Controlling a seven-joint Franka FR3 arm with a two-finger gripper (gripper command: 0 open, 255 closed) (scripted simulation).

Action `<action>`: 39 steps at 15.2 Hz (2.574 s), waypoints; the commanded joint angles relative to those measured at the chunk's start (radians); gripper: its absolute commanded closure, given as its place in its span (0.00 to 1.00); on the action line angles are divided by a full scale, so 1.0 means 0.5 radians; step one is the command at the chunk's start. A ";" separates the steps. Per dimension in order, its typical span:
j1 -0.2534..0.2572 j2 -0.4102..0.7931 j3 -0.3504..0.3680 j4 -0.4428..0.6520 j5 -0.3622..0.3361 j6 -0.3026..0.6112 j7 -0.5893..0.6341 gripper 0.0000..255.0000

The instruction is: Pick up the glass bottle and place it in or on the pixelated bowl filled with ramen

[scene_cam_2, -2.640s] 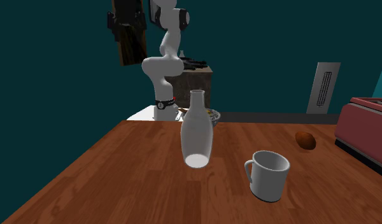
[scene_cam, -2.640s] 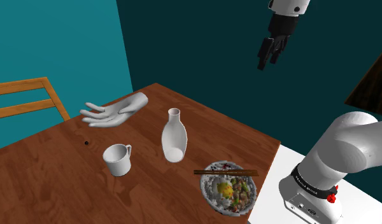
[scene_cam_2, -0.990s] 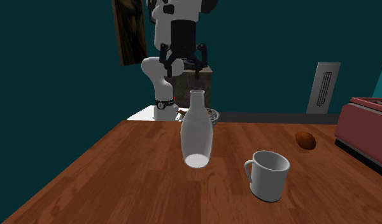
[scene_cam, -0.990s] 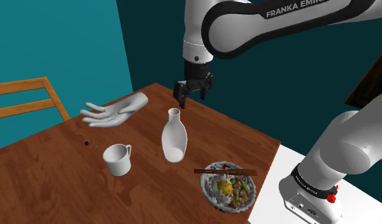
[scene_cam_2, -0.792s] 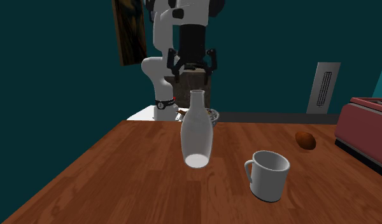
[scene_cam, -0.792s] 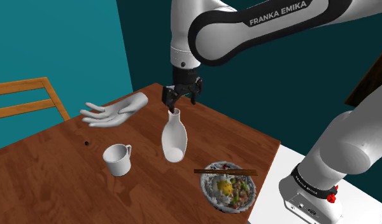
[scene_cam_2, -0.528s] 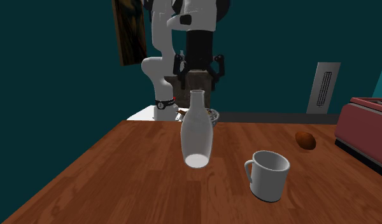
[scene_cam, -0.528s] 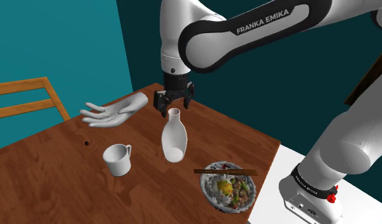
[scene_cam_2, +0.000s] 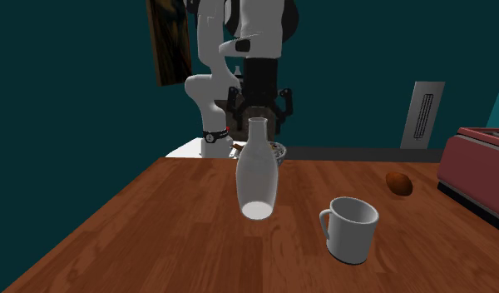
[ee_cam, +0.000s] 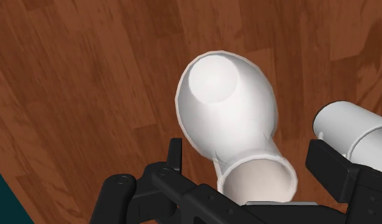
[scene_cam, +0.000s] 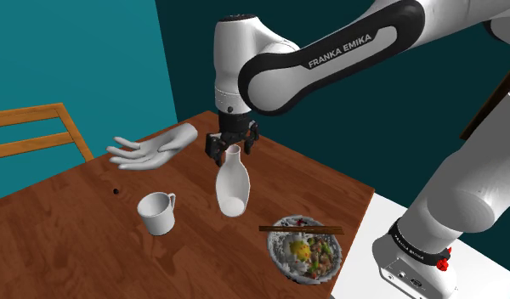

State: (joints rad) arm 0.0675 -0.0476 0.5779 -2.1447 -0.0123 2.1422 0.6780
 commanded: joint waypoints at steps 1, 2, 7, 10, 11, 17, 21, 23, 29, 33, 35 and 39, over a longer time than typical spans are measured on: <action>0.000 0.002 0.000 -0.002 -0.002 0.004 0.001 0.00; 0.000 0.002 0.000 -0.002 -0.002 0.004 0.001 0.00; 0.000 0.002 0.000 -0.002 -0.001 0.004 0.001 1.00; 0.000 0.002 0.000 -0.002 -0.001 0.004 0.001 1.00; 0.000 0.002 0.000 -0.002 -0.001 0.004 0.001 1.00; -0.001 -0.022 -0.003 0.031 0.014 -0.048 -0.011 1.00; -0.002 -0.063 -0.010 0.102 0.040 -0.154 -0.033 1.00; -0.003 -0.081 -0.014 0.140 0.050 -0.207 -0.042 1.00; -0.006 -0.122 -0.024 0.264 0.073 -0.366 -0.064 1.00; -0.008 -0.139 -0.031 0.356 0.081 -0.473 -0.073 1.00; -0.009 -0.145 -0.033 0.405 0.084 -0.526 -0.076 1.00; -0.012 -0.150 -0.038 0.508 0.085 -0.633 -0.081 1.00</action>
State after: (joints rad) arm 0.0621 -0.1219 0.5597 -1.9042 0.0303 1.8394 0.6383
